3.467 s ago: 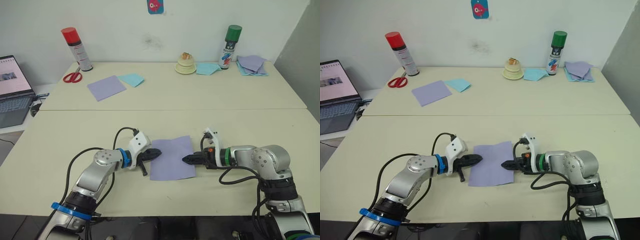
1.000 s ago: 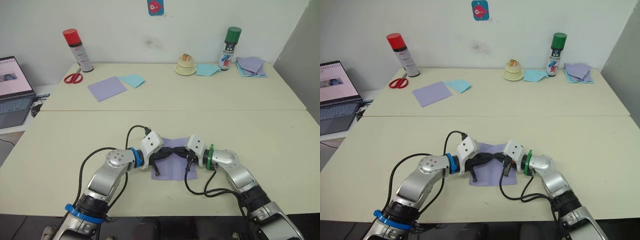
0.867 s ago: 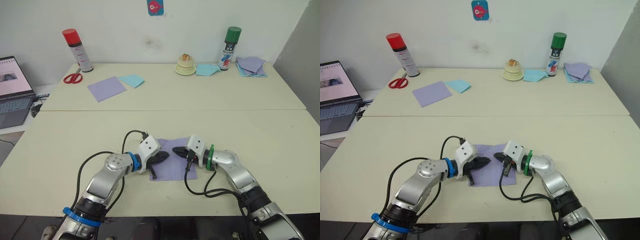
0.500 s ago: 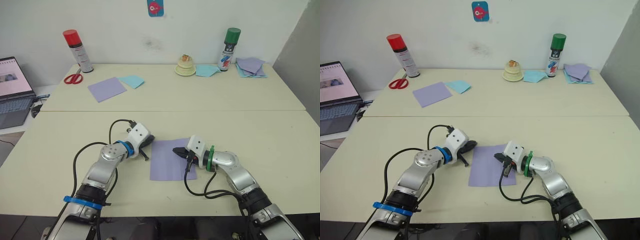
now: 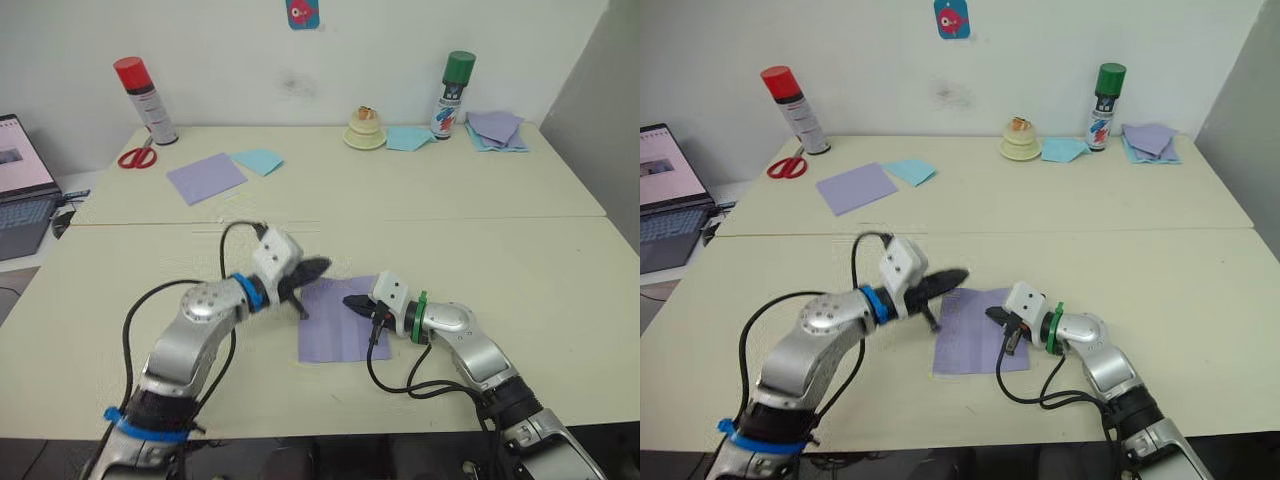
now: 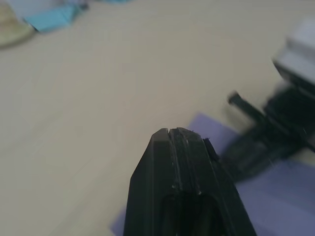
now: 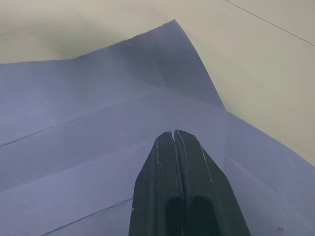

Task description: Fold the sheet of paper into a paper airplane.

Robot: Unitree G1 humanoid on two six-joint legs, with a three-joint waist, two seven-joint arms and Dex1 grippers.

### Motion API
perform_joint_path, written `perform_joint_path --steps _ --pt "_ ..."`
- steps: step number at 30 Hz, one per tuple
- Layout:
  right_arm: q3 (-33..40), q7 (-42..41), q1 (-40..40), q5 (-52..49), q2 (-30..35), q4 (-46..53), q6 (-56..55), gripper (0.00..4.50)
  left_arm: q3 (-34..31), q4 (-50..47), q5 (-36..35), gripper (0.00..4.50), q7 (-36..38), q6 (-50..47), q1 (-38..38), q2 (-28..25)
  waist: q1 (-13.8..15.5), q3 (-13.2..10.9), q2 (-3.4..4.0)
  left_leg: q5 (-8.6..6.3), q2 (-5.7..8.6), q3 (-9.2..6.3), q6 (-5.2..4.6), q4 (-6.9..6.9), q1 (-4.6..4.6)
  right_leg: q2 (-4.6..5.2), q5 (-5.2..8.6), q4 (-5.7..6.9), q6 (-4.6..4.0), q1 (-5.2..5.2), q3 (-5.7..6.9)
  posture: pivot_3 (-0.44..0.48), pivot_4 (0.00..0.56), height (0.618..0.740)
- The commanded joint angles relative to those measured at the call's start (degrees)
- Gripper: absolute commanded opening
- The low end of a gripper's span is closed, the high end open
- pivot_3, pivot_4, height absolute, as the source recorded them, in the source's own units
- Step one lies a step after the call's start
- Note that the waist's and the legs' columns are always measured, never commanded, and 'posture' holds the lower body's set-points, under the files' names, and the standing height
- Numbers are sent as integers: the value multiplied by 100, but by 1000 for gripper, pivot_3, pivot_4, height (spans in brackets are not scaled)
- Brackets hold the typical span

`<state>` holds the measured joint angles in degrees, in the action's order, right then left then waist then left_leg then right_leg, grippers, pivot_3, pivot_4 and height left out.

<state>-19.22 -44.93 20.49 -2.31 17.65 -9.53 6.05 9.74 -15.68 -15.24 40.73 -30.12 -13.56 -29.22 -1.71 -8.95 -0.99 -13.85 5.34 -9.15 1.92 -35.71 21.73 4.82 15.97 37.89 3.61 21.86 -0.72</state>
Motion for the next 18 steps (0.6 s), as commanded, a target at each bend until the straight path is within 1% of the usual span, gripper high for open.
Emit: perform_joint_path --steps 1,7,9,10,14,15,18 --pt "-69 -9 -172 133 88 -103 256 32 370 -133 250 0 27 -120 119 -104 8 -2 -2 0 0 -2 0 -1 3 0 0 -1 0 2 1 0 150 740" --pt "2 -149 -168 -86 36 98 431 32 777 946 798 0 13 400 89 -43 34 -2 0 0 -2 -5 0 -1 0 1 1 -2 0 -3 3 0 150 740" --pt "126 -131 -158 -230 22 238 596 384 846 1167 907 0 68 590 41 -62 37 -1 0 0 -1 -5 0 -2 -1 2 1 -2 0 -6 1 0 150 740" --pt "193 -96 -156 -277 14 307 682 607 861 1230 941 0 92 664 28 -66 38 -1 0 0 -1 -4 0 -2 -2 3 1 -2 0 -7 1 0 150 740" --pt "642 73 -157 -637 58 798 1330 2011 822 1457 1009 0 133 885 -52 -46 44 -2 1 0 0 -7 0 -2 0 6 1 -3 -1 -4 -1 0 150 740" --pt "809 168 -186 -755 86 1000 1630 2314 806 1491 1009 0 148 921 -67 -51 46 -2 1 0 1 -7 0 -3 2 6 1 -2 -1 -3 -1 0 150 740" --pt "1233 327 -236 -1274 108 1521 2749 3462 802 1553 1023 0 183 1013 -84 -75 59 -3 2 0 2 -7 0 -3 7 9 1 -2 -1 3 -4 0 150 740"
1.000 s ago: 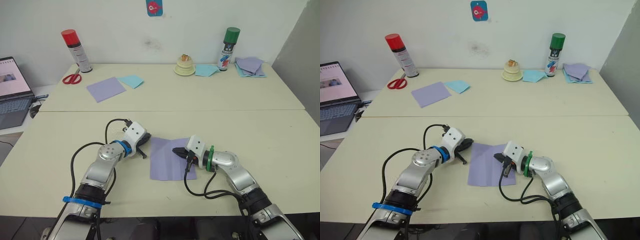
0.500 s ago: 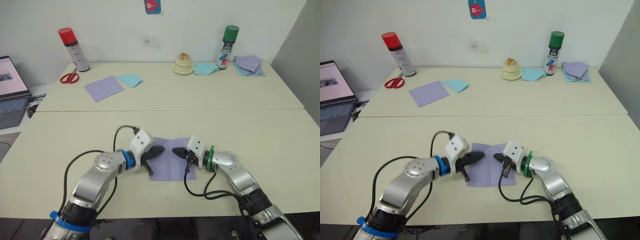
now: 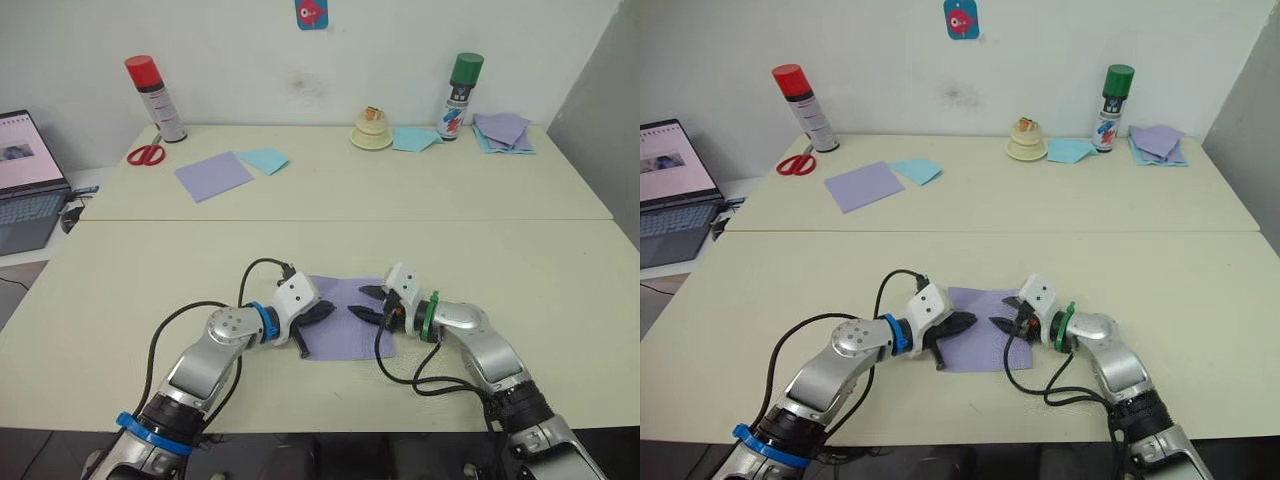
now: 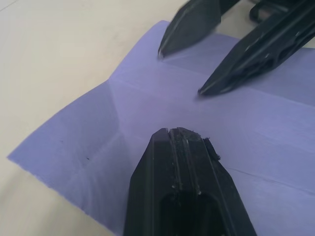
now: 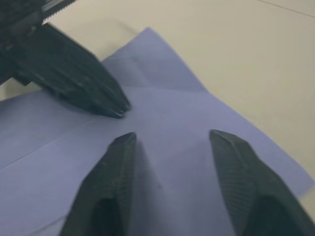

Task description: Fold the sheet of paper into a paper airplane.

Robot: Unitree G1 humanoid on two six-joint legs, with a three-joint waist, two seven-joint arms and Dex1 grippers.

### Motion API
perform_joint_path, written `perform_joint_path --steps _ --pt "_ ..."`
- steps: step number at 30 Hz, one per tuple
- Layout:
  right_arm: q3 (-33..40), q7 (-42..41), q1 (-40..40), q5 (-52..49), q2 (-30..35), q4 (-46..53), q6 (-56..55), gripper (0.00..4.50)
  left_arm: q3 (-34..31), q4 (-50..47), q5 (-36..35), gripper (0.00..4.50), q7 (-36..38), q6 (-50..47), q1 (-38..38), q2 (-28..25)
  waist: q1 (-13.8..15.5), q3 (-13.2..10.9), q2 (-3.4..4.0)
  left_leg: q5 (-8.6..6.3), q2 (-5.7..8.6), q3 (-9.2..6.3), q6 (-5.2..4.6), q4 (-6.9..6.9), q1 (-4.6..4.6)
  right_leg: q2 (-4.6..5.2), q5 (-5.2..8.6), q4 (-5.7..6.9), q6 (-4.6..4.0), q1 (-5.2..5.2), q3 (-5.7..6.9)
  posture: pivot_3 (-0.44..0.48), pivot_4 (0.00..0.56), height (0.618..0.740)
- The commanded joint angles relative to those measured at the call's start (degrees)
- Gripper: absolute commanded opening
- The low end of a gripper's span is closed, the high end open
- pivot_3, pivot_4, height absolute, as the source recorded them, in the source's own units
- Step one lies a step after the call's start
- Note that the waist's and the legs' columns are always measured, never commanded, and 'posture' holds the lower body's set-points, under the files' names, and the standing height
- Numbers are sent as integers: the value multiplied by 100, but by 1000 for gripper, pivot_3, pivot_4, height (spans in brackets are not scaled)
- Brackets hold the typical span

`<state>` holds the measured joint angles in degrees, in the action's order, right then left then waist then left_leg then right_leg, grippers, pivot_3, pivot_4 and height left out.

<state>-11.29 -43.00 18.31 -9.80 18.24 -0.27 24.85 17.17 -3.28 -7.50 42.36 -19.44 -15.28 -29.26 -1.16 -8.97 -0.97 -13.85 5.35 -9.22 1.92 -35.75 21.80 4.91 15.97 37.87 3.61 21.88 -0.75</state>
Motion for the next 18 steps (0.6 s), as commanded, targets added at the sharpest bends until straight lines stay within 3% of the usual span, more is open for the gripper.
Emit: perform_joint_path --steps 1,7,18 --pt "584 214 -8 -711 12 706 1214 3766 64 324 252 0 30 -37 90 -72 16 0 0 0 0 0 0 0 1 0 0 0 0 1 0 0 150 740" --pt "1178 653 391 -1458 6 836 3135 3766 95 367 299 0 109 34 110 -42 25 -1 2 0 -2 3 0 2 5 5 0 1 -1 9 0 0 150 740" --pt "1239 813 854 -2075 168 833 4733 3766 94 352 351 0 113 75 136 -24 23 -1 2 -1 0 5 -1 2 9 5 0 1 0 12 6 0 150 740"
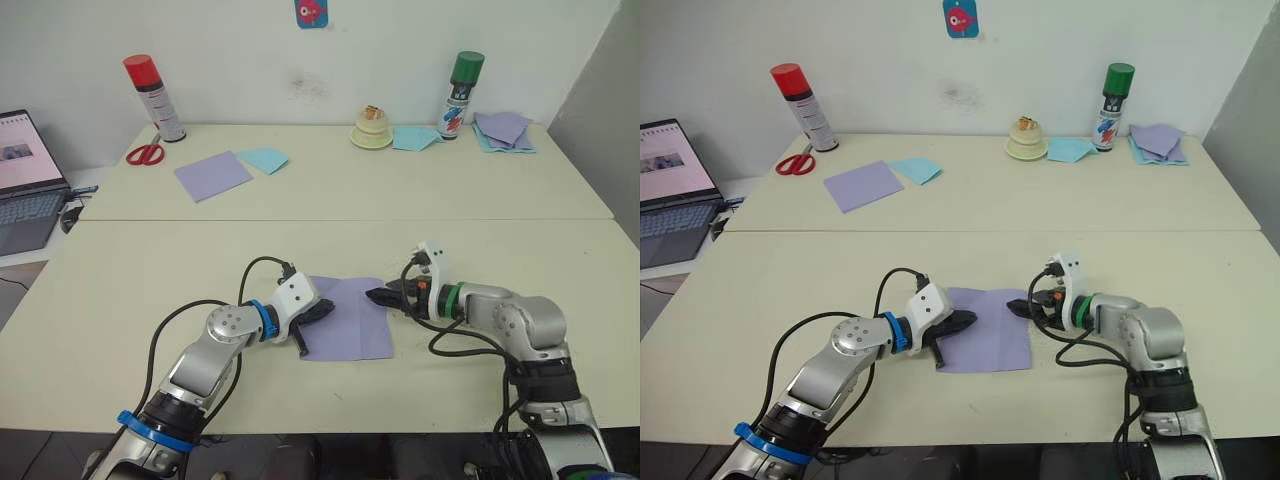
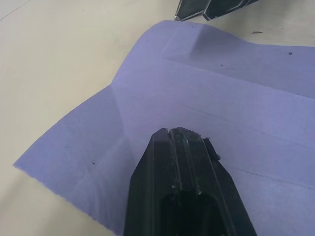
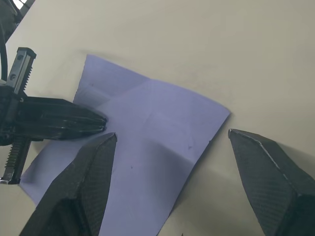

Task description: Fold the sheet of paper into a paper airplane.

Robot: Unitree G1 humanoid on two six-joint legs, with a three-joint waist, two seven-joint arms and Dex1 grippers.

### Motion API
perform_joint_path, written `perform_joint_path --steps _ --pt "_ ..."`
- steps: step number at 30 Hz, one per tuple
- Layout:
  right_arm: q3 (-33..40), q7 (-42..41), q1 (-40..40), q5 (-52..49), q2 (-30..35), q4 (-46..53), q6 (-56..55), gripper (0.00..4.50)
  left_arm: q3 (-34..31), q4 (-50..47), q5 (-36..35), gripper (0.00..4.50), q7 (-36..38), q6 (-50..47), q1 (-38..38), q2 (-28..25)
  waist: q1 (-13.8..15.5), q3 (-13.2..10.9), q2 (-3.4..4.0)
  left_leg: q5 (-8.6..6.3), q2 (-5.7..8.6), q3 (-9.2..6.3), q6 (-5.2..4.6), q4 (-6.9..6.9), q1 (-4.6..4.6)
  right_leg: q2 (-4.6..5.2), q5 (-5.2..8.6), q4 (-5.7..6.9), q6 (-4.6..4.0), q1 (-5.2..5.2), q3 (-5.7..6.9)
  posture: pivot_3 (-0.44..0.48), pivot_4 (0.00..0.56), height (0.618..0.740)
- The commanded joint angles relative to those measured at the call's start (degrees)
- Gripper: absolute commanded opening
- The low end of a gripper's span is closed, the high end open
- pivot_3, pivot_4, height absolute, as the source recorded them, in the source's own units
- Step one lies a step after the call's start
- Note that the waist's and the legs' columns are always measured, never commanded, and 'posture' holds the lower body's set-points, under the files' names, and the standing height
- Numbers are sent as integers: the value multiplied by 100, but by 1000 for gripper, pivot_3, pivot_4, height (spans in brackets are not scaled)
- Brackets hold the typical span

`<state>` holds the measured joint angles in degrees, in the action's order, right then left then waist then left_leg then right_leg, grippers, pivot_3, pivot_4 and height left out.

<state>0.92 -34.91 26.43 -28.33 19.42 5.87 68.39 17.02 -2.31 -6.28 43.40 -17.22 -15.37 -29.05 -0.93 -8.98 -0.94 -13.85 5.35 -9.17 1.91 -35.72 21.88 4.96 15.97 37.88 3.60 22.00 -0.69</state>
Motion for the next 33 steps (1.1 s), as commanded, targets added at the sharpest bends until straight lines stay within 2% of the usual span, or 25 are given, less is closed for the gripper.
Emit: perform_joint_path --steps 1,13,21,24,32,33 --pt "54 37 50 -277 30 255 463 3766 102 262 231 0 8 -134 153 -52 1 0 0 0 0 0 0 0 0 0 0 0 0 0 0 0 150 740" --pt "557 598 263 -492 -562 78 907 3766 119 290 325 0 -48 -73 179 -29 -3 1 1 0 -1 1 0 0 -2 0 0 3 0 3 3 0 150 740" --pt "673 858 381 -373 -725 -316 442 3766 140 353 390 0 -31 2 164 -33 -11 0 2 0 0 3 0 0 -1 -2 0 4 0 13 5 0 150 740" --pt "515 784 317 -317 -628 -291 131 3204 142 353 407 0 -29 14 179 -34 -23 -1 3 0 0 3 0 0 -1 -3 0 4 0 12 5 0 150 740" --pt "-122 399 107 -147 -335 59 -734 195 121 346 426 0 -31 15 215 -45 -52 -1 3 0 0 4 0 0 -1 -2 0 5 1 7 4 0 150 740" --pt "-206 335 85 -139 -299 128 -850 28 114 356 426 0 -28 18 207 -51 -53 -1 3 0 0 4 0 1 -1 -2 0 5 1 7 4 0 150 740"
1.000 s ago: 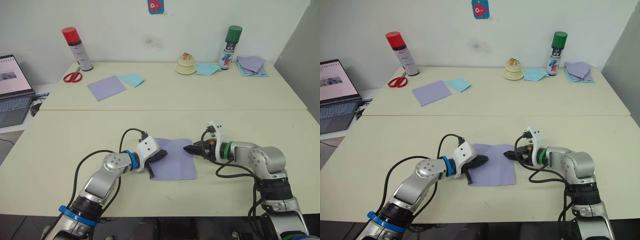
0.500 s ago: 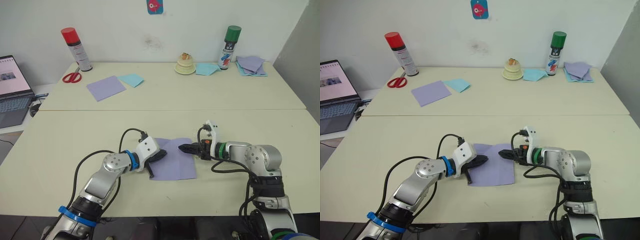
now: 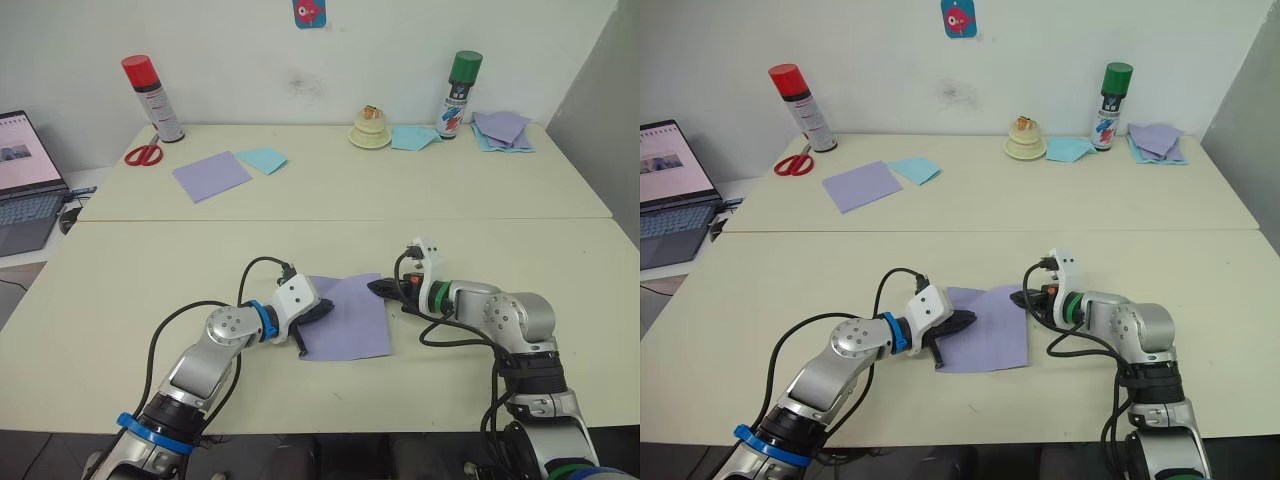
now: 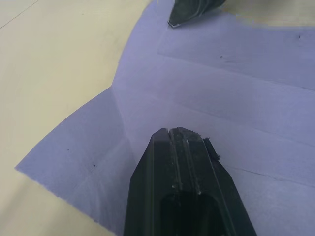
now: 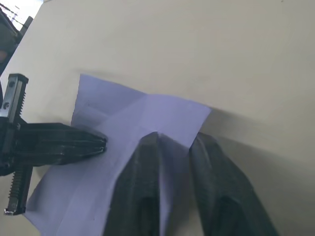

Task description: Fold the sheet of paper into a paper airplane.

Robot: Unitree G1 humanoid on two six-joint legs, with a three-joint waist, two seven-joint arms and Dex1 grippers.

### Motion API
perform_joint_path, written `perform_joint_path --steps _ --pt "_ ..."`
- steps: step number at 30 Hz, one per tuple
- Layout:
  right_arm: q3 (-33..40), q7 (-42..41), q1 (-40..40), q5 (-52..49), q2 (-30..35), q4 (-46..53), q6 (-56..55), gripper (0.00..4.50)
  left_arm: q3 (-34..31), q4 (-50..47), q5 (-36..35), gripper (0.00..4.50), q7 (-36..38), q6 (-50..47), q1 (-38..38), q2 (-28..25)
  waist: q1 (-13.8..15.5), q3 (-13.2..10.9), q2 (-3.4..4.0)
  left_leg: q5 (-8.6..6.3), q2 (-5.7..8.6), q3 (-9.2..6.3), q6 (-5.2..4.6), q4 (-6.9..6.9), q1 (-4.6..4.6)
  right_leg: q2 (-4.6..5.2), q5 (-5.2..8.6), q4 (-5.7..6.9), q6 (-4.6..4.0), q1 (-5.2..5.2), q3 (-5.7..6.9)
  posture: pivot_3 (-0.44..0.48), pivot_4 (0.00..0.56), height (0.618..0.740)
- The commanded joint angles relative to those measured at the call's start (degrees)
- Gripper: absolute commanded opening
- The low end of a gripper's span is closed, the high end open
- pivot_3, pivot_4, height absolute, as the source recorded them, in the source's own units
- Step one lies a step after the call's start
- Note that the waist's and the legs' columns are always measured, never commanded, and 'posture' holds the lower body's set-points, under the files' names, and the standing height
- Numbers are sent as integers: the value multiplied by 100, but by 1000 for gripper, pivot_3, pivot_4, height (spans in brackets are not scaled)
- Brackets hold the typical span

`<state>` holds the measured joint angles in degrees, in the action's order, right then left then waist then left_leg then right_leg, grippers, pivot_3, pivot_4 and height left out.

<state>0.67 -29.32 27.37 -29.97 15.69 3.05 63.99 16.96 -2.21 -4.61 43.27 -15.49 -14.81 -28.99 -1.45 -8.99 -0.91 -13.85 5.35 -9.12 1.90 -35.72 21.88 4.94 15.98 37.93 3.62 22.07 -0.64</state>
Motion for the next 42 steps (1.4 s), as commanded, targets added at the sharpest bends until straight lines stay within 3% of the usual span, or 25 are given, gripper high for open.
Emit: perform_joint_path --steps 1,10,14,20,24,34,41,42 --pt "-297 -323 -41 51 138 491 -542 28 114 357 261 0 -11 -151 140 -62 -1 0 0 0 0 0 0 0 0 0 0 0 1 0 1 0 150 740" --pt "-1946 -1198 -455 1563 1170 837 -2938 28 88 437 269 0 26 -120 62 -89 -1 -1 -1 0 -1 -1 0 0 1 2 17 -5 29 -2 6 0 150 740" --pt "-2180 -1219 -462 2054 1401 605 -3321 28 82 456 280 0 49 -106 43 -98 6 -1 -2 0 -1 -1 0 -1 1 2 17 -4 30 -2 5 0 150 740" --pt "-1376 -796 -329 1463 737 426 -2306 28 81 473 296 0 91 -110 0 -95 23 -1 -2 0 -3 -4 1 -1 1 2 16 -3 28 -3 0 0 150 740" --pt "-301 -320 -59 552 32 368 -905 28 77 484 292 0 110 -104 -12 -86 38 -2 -1 0 -2 -6 1 -2 1 2 0 -2 0 -2 -8 0 150 740" --pt "177 -462 264 -223 137 169 452 28 46 548 292 0 112 -53 -22 -105 40 -2 1 0 -1 -3 0 1 1 1 -1 -3 -1 1 -2 0 150 740" --pt "264 -220 437 -266 -116 -148 646 2308 18 547 296 0 84 -54 -6 -115 23 -2 2 0 -2 -1 0 1 1 1 -1 -1 -1 2 -1 0 150 740" --pt "328 -195 486 -282 -175 -257 646 2308 21 546 302 0 85 -49 1 -121 7 -2 2 0 -1 -1 0 1 1 1 -1 -1 -1 2 -2 0 150 740"
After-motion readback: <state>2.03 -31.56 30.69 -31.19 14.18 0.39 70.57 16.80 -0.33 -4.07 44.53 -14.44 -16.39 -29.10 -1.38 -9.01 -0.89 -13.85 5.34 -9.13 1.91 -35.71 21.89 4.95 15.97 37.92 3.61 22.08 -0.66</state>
